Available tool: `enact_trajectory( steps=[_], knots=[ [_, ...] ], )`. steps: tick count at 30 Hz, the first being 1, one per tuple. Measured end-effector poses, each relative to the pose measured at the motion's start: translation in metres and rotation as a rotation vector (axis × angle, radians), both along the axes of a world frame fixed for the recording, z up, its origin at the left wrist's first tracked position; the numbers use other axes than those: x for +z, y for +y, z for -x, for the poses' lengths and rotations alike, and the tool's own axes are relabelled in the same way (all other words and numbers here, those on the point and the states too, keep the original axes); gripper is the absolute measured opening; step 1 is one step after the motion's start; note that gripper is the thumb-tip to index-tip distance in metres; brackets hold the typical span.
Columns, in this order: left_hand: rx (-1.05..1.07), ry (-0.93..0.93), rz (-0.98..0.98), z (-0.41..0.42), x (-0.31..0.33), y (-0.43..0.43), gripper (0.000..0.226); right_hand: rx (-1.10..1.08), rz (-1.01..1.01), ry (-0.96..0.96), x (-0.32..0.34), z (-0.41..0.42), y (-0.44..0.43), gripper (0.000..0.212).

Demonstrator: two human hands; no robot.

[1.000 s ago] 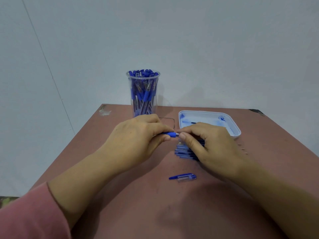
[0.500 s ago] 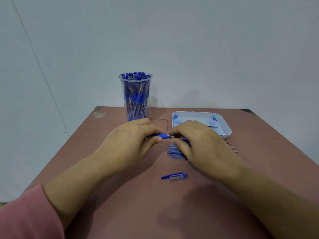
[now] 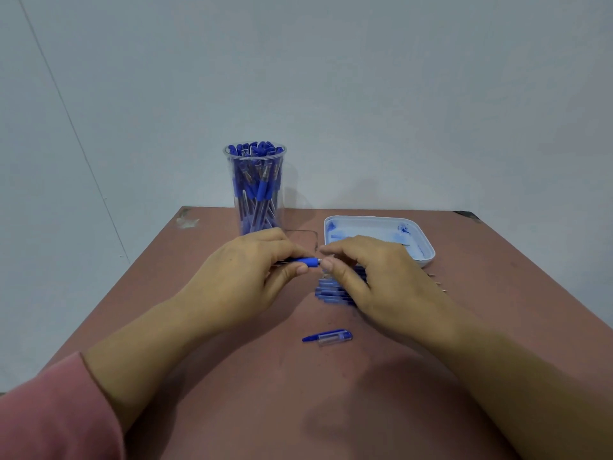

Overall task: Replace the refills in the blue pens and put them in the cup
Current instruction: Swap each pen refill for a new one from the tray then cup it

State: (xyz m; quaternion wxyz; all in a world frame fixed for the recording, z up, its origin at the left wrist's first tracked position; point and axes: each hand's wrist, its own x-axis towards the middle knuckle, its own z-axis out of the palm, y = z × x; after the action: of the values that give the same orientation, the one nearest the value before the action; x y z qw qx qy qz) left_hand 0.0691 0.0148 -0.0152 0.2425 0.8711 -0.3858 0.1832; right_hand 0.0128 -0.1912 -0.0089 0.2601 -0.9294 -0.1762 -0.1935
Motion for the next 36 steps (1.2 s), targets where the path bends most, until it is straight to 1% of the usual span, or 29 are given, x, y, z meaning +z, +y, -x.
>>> enact_trajectory(
  steps=[4, 7, 8, 13, 17, 19, 22, 23, 25, 26, 28, 31, 33, 36],
  knots=[
    [0.005, 0.014, -0.011, 0.001, -0.002, 0.001, 0.046, 0.004, -0.013, -0.012, -0.001, -0.001, 0.001, 0.019],
    [0.009, 0.024, 0.005, -0.001, -0.001, 0.001, 0.047, -0.008, -0.057, 0.019, -0.001, 0.001, 0.001, 0.032],
    [0.009, 0.024, 0.007, -0.001, -0.001, 0.002, 0.047, -0.008, -0.062, 0.023, -0.001, 0.002, 0.001, 0.033],
    [0.022, 0.027, -0.003, -0.001, -0.001, 0.002, 0.041, -0.009, -0.103, 0.000, -0.002, 0.000, 0.002, 0.013],
    [0.008, 0.017, 0.019, -0.001, 0.000, 0.002, 0.037, 0.003, -0.156, 0.030, -0.003, 0.001, 0.002, 0.024],
    [-0.001, 0.017, 0.018, -0.001, 0.000, 0.003, 0.038, 0.020, -0.178, 0.022, -0.003, -0.001, 0.002, 0.018],
    [0.013, 0.027, 0.019, -0.002, 0.000, 0.004, 0.029, -0.004, -0.219, -0.021, -0.004, -0.003, 0.002, 0.009],
    [0.021, 0.031, 0.028, -0.003, 0.000, 0.004, 0.026, -0.021, -0.236, -0.037, -0.004, -0.005, 0.000, 0.013],
    [0.040, 0.028, 0.038, -0.007, 0.001, 0.007, 0.024, -0.069, -0.250, -0.047, -0.004, -0.006, -0.005, 0.030],
    [0.051, 0.021, 0.038, -0.009, 0.001, 0.009, 0.022, -0.086, -0.232, -0.041, -0.003, -0.006, -0.008, 0.033],
    [0.071, 0.007, 0.046, -0.014, 0.001, 0.013, 0.020, -0.071, -0.119, 0.003, 0.002, -0.004, -0.012, 0.030],
    [0.090, 0.005, 0.052, -0.018, 0.002, 0.017, 0.019, 0.092, 0.150, 0.156, 0.005, 0.000, -0.007, 0.012],
    [0.091, -0.001, 0.049, -0.019, 0.001, 0.017, 0.019, 0.167, 0.307, 0.154, 0.002, -0.002, -0.002, 0.010],
    [0.085, -0.006, 0.033, -0.018, 0.000, 0.016, 0.019, 0.225, 0.408, 0.132, -0.002, -0.008, 0.004, 0.011]
  ],
)
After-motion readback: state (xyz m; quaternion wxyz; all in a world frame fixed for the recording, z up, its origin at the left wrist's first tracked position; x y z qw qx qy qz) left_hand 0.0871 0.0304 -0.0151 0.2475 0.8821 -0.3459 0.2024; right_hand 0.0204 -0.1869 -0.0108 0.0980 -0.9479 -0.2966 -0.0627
